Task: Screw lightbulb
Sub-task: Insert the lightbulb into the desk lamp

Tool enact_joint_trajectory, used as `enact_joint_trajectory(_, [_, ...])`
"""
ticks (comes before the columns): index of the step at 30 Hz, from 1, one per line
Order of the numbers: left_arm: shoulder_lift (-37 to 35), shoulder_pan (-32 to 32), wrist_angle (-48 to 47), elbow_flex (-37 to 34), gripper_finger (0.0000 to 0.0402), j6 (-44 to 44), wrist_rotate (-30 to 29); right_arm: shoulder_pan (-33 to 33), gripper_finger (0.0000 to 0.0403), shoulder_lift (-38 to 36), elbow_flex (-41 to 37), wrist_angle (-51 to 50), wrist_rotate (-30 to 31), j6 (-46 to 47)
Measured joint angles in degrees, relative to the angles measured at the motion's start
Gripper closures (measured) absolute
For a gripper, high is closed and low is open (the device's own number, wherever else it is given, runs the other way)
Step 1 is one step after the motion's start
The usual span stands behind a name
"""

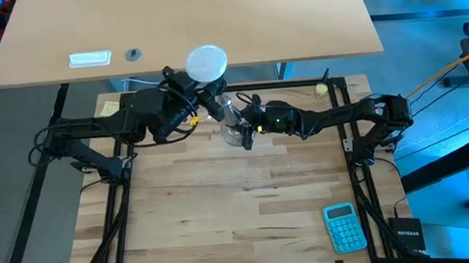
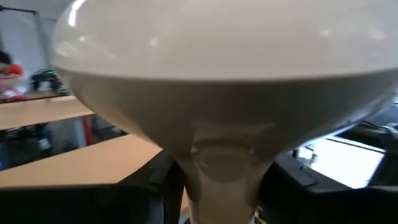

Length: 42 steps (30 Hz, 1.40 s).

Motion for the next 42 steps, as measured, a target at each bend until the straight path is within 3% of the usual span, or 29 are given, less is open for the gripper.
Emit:
enact_joint_trajectory(4, [-1.47, -1.00, -0.99, 0.04, 0.0256, 0.49, 7.54, 1.85, 0.0242, -2.33, -0.04, -1.05, -4.61, -0.43])
enact_joint_trajectory(9, [-2.30, -1.46, -1.33, 0.22, 0.0257, 1.10, 25.37, 3.43, 0.0242, -5.18, -0.11, -1.14, -22.63, -1.18])
enact_joint_trajectory(15, [-2.16, -1.22, -2.27, 0.15, 0.0259, 1.00, 42.76, 5.78, 0.0242, -6.03, 0.38, -4.57, -37.77, 0.95])
enact_joint_trajectory(21, [-1.42, -0.85, -2.91, 0.11, 0.0259, 3.43, 60.55, 9.77, 0.0242, -6.00, 0.42, -5.67, -44.99, 2.21])
enact_joint_trajectory(27, [0.36, -0.73, -5.63, 0.02, 0.0259, 7.65, 73.34, 12.48, 0.0242, -5.96, 0.42, -12.13, -50.77, 1.91])
enact_joint_trajectory(30, [0.70, -0.63, -5.37, -0.04, 0.0260, 8.48, 74.73, 12.92, 0.0242, -5.96, 0.42, -12.44, -49.67, 1.70])
enact_joint_trajectory(34, [0.71, -0.58, -3.53, -0.05, 0.0259, 6.18, 71.42, 12.81, 0.0242, -5.96, 0.42, -11.18, -45.52, 0.78])
enact_joint_trajectory(42, [-0.50, -0.15, -5.49, -0.28, 0.0129, 4.12, 63.61, 10.89, 0.0242, -6.26, 0.98, -11.00, -32.06, -2.50])
